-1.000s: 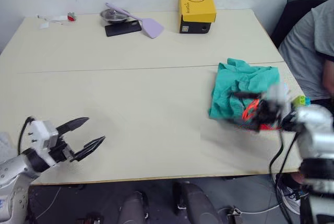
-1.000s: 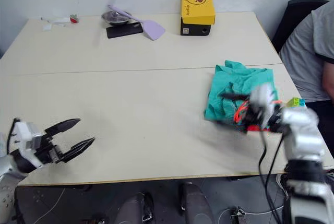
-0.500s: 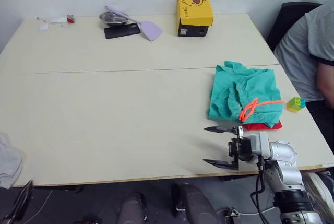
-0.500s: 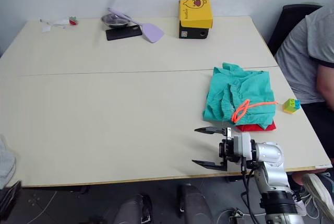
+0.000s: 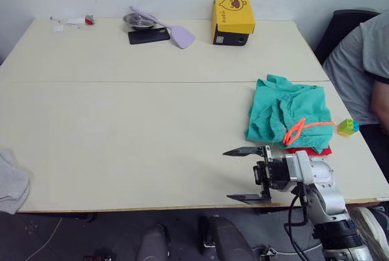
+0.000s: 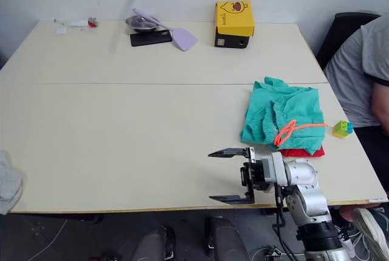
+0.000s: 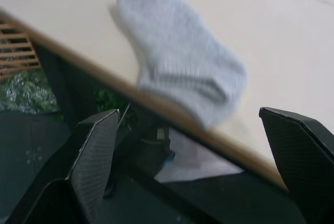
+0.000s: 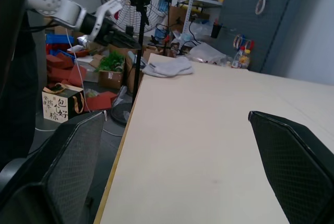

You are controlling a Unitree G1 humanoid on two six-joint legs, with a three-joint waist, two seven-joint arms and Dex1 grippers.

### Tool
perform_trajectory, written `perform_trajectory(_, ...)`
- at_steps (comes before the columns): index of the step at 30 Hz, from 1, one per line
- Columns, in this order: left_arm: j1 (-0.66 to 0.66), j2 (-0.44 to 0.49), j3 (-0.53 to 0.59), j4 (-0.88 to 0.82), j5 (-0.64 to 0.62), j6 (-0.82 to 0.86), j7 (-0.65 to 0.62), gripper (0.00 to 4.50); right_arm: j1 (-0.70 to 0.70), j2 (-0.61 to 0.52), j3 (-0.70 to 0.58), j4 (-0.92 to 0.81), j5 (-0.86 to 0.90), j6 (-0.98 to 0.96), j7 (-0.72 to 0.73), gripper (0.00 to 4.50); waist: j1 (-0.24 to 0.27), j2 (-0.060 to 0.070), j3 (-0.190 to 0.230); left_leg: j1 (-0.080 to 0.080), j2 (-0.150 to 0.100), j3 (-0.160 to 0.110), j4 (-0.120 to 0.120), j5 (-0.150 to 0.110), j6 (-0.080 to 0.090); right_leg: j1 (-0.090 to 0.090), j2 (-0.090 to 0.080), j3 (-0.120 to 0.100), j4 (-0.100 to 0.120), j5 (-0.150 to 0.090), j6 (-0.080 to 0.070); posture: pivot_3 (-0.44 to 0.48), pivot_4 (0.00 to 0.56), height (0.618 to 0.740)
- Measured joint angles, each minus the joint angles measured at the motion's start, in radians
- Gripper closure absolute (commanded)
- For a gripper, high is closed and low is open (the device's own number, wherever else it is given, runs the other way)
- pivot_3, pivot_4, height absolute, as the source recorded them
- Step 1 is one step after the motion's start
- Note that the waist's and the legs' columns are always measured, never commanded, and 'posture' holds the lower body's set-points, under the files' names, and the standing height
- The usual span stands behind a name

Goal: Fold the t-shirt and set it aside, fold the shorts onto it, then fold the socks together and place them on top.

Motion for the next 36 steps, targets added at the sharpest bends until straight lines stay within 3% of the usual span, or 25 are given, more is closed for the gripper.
perform_trajectory(3,-0.049,0.148,0.013,0.058,-0.015,0.11,0.112,0.0,-0.026,-0.001,0.02,-0.029,0.014,0.059,-0.014,0.05,0.003,0.0,0.0,0.001,0.0,0.001,0.0,0.001,0.002,-0.002,-0.002,0.0,0.007,0.006,0.01,0.0,0.15,0.74)
perform_trajectory(6,-0.087,0.233,0.032,0.117,-0.015,0.199,0.178,0.0,-0.049,-0.013,0.024,-0.056,0.029,0.122,-0.028,0.05,0.001,0.001,0.0,0.001,0.0,0.001,0.0,0.0,0.002,-0.003,-0.002,-0.001,0.01,0.005,0.008,0.0,0.15,0.74)
perform_trajectory(13,-0.227,0.451,0.027,0.358,0.005,0.369,0.125,0.0,-0.104,-0.015,0.042,-0.128,0.054,0.202,-0.052,0.05,0.008,0.001,0.0,0.001,0.001,0.0,-0.001,0.0,-0.002,-0.008,-0.002,-0.003,0.017,0.0,0.0,0.0,0.15,0.74)
perform_trajectory(22,-0.427,0.569,-0.084,0.656,0.121,0.478,-0.006,0.0,-0.108,-0.021,0.038,-0.128,0.052,0.204,-0.081,0.05,0.005,0.0,0.0,-0.001,0.001,0.0,-0.003,0.0,-0.006,-0.013,-0.003,-0.003,0.02,0.0,-0.001,0.0,0.15,0.74)
perform_trajectory(27,-0.506,0.589,-0.119,0.695,0.176,0.492,-0.068,0.0,-0.11,-0.03,0.03,-0.128,0.052,0.204,-0.091,0.05,0.007,0.001,0.0,-0.001,0.001,0.0,-0.006,0.002,-0.008,-0.014,-0.004,-0.003,0.021,-0.001,-0.002,0.0,0.15,0.74)
perform_trajectory(30,-0.541,0.591,-0.136,0.702,0.211,0.501,-0.093,0.57,-0.109,-0.035,0.028,-0.128,0.052,0.205,-0.097,0.0,0.008,0.003,0.0,-0.001,0.001,0.0,-0.008,0.003,-0.009,-0.014,-0.004,-0.003,0.022,-0.001,-0.002,0.0,0.15,0.74)
perform_trajectory(36,-0.558,0.613,-0.162,0.746,0.271,0.534,-0.135,2.41,-0.108,-0.04,0.028,-0.129,0.052,0.21,-0.109,0.0,0.009,0.009,-0.001,0.001,-0.001,0.001,-0.012,0.007,-0.006,-0.015,-0.005,-0.003,0.022,-0.001,-0.002,0.0,0.15,0.74)
